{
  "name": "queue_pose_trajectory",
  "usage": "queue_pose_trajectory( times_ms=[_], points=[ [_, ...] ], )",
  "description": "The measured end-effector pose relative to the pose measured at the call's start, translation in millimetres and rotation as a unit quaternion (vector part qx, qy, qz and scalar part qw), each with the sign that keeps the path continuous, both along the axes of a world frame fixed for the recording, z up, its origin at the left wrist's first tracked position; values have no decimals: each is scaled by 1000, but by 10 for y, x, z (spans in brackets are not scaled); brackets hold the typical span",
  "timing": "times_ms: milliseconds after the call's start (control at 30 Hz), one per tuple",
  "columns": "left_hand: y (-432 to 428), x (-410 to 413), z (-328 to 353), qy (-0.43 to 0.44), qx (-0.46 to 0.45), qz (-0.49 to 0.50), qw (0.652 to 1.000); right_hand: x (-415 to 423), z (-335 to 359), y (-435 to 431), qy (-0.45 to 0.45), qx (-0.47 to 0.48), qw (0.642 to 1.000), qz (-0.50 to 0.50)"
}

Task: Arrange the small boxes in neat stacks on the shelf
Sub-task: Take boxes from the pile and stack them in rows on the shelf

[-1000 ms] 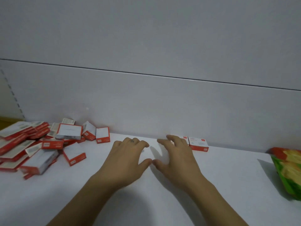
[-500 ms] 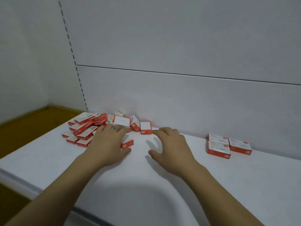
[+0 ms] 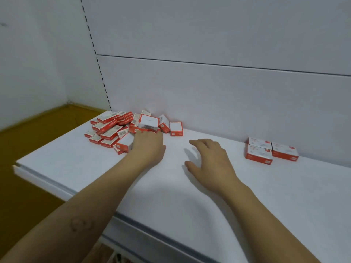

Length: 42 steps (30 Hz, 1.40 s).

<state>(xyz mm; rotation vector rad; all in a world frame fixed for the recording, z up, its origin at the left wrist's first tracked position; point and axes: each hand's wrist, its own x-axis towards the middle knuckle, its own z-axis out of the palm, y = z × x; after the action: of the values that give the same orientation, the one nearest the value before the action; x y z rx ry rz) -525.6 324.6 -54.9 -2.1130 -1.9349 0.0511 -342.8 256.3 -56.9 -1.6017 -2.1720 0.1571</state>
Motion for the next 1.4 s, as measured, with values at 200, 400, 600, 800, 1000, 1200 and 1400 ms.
queue_pose_trajectory(
  times_ms=[200,400,600,800,1000,1200,1400],
  points=[
    [-219,21,-93,-137,-4,-64,989,-4,-8,20,27,-7,1000,-14],
    [-254,-33,-157,-259,-10,28,965,-11,-34,21,32,-30,999,-15],
    [-249,-45,-136,-305,-2,24,952,22,18,33,51,-58,997,-9],
    [-259,194,92,-448,-3,-106,888,149,226,125,81,-63,995,-20],
    [-231,588,239,-534,-17,-210,819,467,417,51,163,-65,983,-51],
    [-236,1070,333,-620,-67,-259,738,938,471,-44,310,-55,942,-114],
    [-197,1464,264,-650,-115,-265,703,1271,448,-113,451,-65,877,-154]
  ],
)
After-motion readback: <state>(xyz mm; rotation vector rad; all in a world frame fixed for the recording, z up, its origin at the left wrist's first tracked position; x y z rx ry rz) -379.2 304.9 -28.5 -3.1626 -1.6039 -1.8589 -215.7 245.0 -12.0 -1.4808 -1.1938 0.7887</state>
